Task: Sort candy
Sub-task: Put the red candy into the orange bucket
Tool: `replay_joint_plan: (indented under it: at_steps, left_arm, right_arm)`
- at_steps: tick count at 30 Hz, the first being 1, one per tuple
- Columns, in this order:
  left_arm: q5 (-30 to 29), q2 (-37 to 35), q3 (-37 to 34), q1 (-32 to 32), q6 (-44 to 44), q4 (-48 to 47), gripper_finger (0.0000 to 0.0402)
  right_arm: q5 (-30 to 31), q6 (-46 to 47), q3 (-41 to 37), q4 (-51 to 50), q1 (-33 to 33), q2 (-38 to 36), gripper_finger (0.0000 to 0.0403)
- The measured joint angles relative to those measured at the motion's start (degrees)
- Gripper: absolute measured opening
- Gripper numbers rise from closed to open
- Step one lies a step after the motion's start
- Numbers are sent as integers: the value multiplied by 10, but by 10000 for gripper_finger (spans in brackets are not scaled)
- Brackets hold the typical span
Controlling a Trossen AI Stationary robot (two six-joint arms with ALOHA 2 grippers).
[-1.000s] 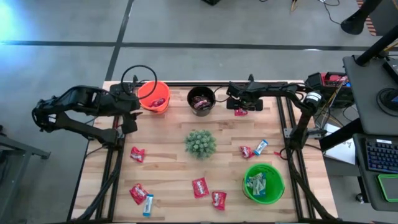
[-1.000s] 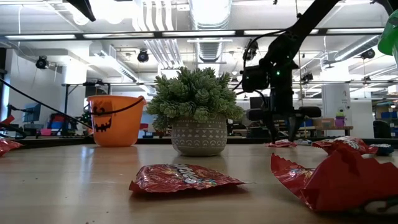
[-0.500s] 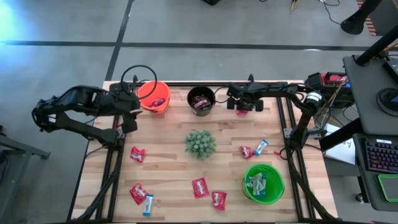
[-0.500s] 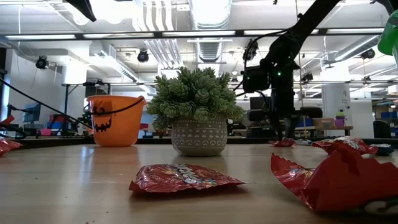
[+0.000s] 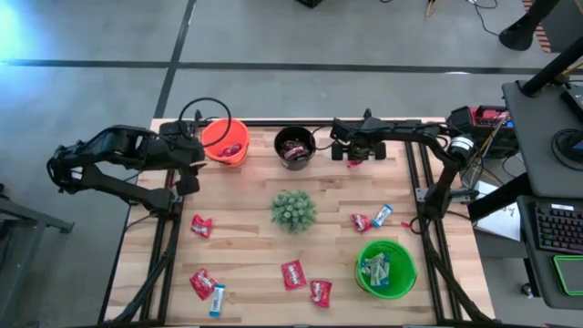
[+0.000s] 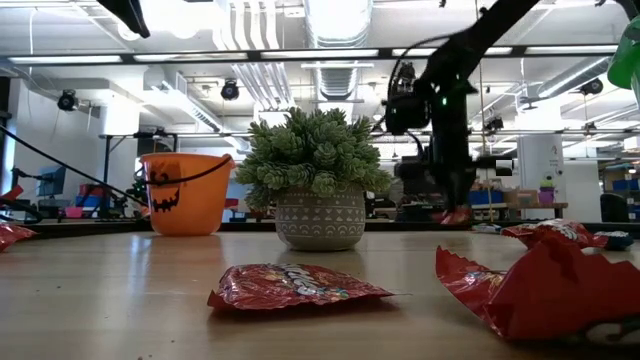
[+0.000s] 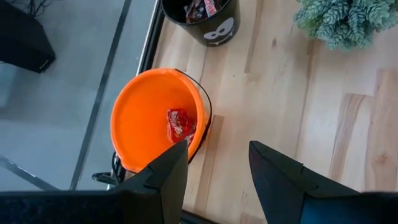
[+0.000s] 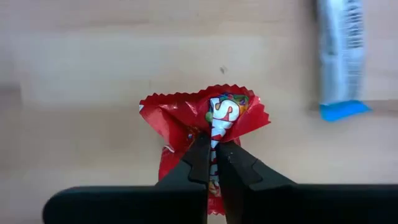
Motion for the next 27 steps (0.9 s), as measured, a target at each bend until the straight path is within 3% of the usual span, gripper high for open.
replay_joint_plan:
  at_steps: [5,10,17,27]
  left_arm:
    - [25,-1,0,0,10,1,153]
    - [65,-2,0,0,9,16,153]
    - [85,-12,0,0,40,111,153]
    - [109,-14,0,0,49,288,153]
  right_arm:
    - [5,-20,23,-77,22,-45,9]
    - [5,-19,30,-77,57,-110,9]
    - [10,-34,66,-68,124,-174,9]
    - [24,-154,154,53,197,-167,9]
